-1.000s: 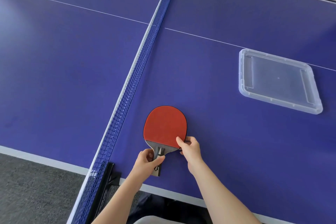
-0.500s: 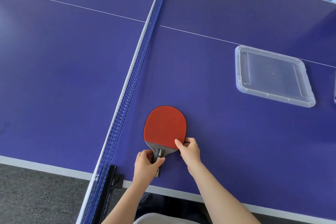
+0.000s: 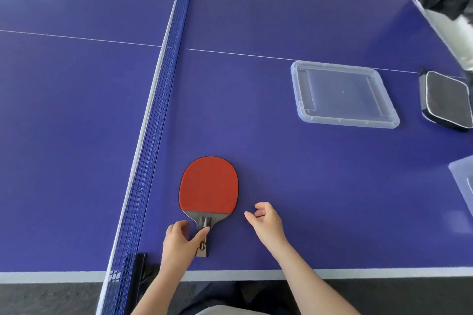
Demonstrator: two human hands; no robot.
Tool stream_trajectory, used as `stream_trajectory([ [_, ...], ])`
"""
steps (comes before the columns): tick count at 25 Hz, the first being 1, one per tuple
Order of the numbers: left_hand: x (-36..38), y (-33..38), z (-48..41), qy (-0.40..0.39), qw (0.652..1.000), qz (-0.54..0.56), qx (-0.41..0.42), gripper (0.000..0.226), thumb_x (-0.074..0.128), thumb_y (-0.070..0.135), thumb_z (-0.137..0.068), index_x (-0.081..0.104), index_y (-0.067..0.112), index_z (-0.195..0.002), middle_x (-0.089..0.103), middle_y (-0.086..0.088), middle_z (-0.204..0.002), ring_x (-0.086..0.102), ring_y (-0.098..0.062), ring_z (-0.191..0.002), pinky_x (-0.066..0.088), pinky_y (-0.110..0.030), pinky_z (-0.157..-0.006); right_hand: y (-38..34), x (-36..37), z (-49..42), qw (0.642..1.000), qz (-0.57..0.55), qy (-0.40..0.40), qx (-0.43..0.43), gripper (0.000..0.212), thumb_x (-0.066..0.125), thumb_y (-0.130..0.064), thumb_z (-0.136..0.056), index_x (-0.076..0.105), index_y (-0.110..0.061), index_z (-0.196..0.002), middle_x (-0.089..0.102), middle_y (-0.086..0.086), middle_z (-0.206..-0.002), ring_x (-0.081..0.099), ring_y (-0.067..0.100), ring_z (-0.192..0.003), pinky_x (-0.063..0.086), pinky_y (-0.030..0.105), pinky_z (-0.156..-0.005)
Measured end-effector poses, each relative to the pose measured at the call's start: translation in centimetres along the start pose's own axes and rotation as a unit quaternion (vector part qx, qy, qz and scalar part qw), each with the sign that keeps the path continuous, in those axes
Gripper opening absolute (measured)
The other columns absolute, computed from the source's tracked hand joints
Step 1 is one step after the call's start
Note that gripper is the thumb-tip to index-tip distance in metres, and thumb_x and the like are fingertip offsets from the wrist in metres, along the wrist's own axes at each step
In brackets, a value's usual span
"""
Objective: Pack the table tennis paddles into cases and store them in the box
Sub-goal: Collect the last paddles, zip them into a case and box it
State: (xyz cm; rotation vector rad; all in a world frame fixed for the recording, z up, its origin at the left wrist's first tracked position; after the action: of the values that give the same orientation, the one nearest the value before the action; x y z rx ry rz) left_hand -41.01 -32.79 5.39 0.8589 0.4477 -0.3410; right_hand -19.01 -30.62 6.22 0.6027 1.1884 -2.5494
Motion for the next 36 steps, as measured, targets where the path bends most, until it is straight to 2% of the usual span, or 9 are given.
stream_trajectory([
  [5,-1.7,0.5,1.3,0.094,0.987,-0.114,0.058,0.075,0.077,0.041,-0.075,0.048,0.003,-0.133,0.047,-0.012,-0.13,0.046,-0.032,-0.121,0.042,-0.047,-0.097,2.5,-4.0,0.8,0.995,0.08,0.022,-0.062,0.045,0.059,-0.032,-0.092,0.043,-0.019,-0.131,0.045,-0.005,-0.126,0.049,0.009,-0.112,0.045,0.019,-0.083],
  [9,0.1,4.2,3.2,0.155,0.94,-0.226,0.203,0.064,0.081,0.03,-0.074,0.054,0.001,-0.125,0.054,-0.016,-0.127,0.049,-0.04,-0.116,0.041,-0.054,-0.091,5.7,-8.4,2.0,0.99,0.103,0.037,-0.084,0.047,0.055,-0.032,-0.094,0.039,-0.021,-0.137,0.042,-0.004,-0.136,0.045,0.011,-0.124,0.044,0.023,-0.096],
  [14,11.0,9.8,8.0,0.026,0.868,-0.345,0.357,0.062,0.067,0.053,-0.077,0.062,0.003,-0.113,0.063,-0.011,-0.113,0.06,-0.036,-0.104,0.051,-0.049,-0.081,12.5,-16.6,5.1,0.984,0.142,0.072,-0.075,0.05,0.053,-0.034,-0.095,0.036,-0.021,-0.141,0.039,-0.002,-0.144,0.043,0.015,-0.131,0.042,0.027,-0.102],
  [16,16.1,11.9,10.8,-0.034,0.832,-0.393,0.389,0.066,0.065,0.052,-0.082,0.054,0.007,-0.128,0.055,-0.008,-0.129,0.053,-0.033,-0.119,0.043,-0.046,-0.096,15.2,-20.0,6.6,0.982,0.148,0.092,-0.069,0.051,0.053,-0.033,-0.096,0.035,-0.019,-0.141,0.038,0.0,-0.145,0.041,0.016,-0.132,0.039,0.029,-0.105],
  [18,21.7,13.7,14.2,-0.101,0.791,-0.446,0.407,0.07,0.05,0.057,-0.09,0.035,0.015,-0.144,0.038,-0.001,-0.147,0.036,-0.023,-0.137,0.029,-0.039,-0.111,18.6,-24.1,8.7,0.98,0.148,0.122,-0.059,0.052,0.053,-0.033,-0.096,0.034,-0.018,-0.142,0.038,0.001,-0.147,0.039,0.017,-0.134,0.037,0.029,-0.107],
  [21,28.8,16.4,19.2,-0.163,0.742,-0.483,0.436,0.071,0.042,0.059,-0.093,0.023,0.02,-0.149,0.028,0.002,-0.154,0.026,-0.021,-0.142,0.022,-0.038,-0.116,24.0,-29.4,11.9,0.974,0.152,0.167,-0.025,0.054,0.051,-0.034,-0.096,0.032,-0.019,-0.143,0.033,0.0,-0.151,0.034,0.018,-0.138,0.034,0.033,-0.112],
  [29,42.1,25.1,29.2,-0.183,0.642,-0.491,0.56,0.071,0.04,0.058,-0.095,0.021,0.019,-0.15,0.028,0.001,-0.154,0.025,-0.022,-0.142,0.021,-0.036,-0.115,33.4,-40.8,18.0,0.948,0.144,0.279,0.056,0.053,0.048,-0.033,-0.097,0.032,-0.017,-0.145,0.034,0.002,-0.149,0.034,0.018,-0.137,0.032,0.035,-0.109],
  [32,46.2,29.1,31.8,-0.175,0.629,-0.468,0.595,0.069,0.038,0.058,-0.095,0.024,0.018,-0.149,0.03,0.0,-0.153,0.026,-0.021,-0.141,0.022,-0.037,-0.114,34.6,-45.1,18.0,0.938,0.137,0.313,0.061,0.052,0.049,-0.032,-0.097,0.032,-0.017,-0.144,0.036,0.002,-0.148,0.034,0.018,-0.137,0.032,0.034,-0.108],
  [36,51.2,34.9,33.2,-0.151,0.634,-0.423,0.63,0.067,0.038,0.058,-0.095,0.027,0.018,-0.147,0.033,0.0,-0.15,0.028,-0.02,-0.14,0.024,-0.036,-0.112,35.2,-52.4,15.8,0.925,0.141,0.347,0.063,0.052,0.05,-0.032,-0.097,0.032,-0.017,-0.144,0.035,0.003,-0.149,0.035,0.019,-0.137,0.033,0.035,-0.109],
])
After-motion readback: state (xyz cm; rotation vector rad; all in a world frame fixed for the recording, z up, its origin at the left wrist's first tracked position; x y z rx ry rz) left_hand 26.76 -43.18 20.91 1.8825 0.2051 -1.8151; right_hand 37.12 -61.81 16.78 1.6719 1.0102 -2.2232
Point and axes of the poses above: each hand's wrist, its own z-axis away from the middle knuckle, its own x-axis out of the palm, y = z × x, the point moved 2 cm from there along -z, towards the middle knuckle
